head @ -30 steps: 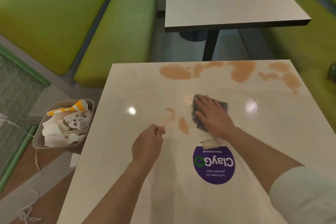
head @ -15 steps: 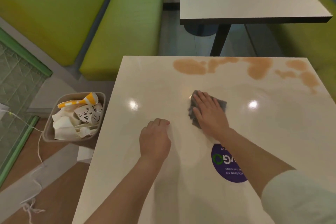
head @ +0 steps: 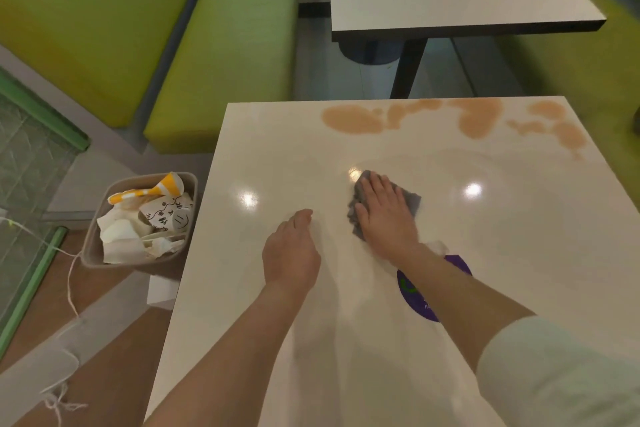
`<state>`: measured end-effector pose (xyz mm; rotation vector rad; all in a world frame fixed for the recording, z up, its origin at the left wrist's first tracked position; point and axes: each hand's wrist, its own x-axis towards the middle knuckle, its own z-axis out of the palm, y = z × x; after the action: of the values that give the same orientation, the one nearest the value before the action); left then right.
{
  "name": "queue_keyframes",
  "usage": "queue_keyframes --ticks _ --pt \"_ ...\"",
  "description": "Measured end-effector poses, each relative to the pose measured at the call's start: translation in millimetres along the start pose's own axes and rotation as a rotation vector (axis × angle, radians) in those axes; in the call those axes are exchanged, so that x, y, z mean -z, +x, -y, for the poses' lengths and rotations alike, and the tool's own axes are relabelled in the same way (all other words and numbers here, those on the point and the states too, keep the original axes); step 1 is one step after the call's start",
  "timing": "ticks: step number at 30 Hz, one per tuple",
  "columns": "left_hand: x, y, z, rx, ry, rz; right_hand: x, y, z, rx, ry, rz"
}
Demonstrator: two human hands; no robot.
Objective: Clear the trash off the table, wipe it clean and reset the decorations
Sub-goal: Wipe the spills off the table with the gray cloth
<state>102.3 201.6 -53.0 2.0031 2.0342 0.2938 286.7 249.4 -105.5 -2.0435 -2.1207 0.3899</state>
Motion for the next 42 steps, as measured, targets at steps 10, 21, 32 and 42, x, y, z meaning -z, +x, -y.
queue_keyframes --ticks 10,21,32,42 --pt "-8.6 -8.5 -6.3 0.051 -0.087 0.071 -11.3 -113.0 1.2 0.286 -0.049 0.029" --pt "-25.9 -43.6 -53.2 -0.027 0.055 0.015 -3.4 -184.6 -44.5 0.09 -0.025 -0.033" --pt "-56.1 -54.8 -112.5 -0.163 -0.009 0.092 9.7 -197.8 -73.5 0.102 0.004 -0.01" --pt "-74.7 -66.3 -145.5 -0.289 0.024 0.074 32.6 -179.8 -124.9 0.019 0.025 -0.006"
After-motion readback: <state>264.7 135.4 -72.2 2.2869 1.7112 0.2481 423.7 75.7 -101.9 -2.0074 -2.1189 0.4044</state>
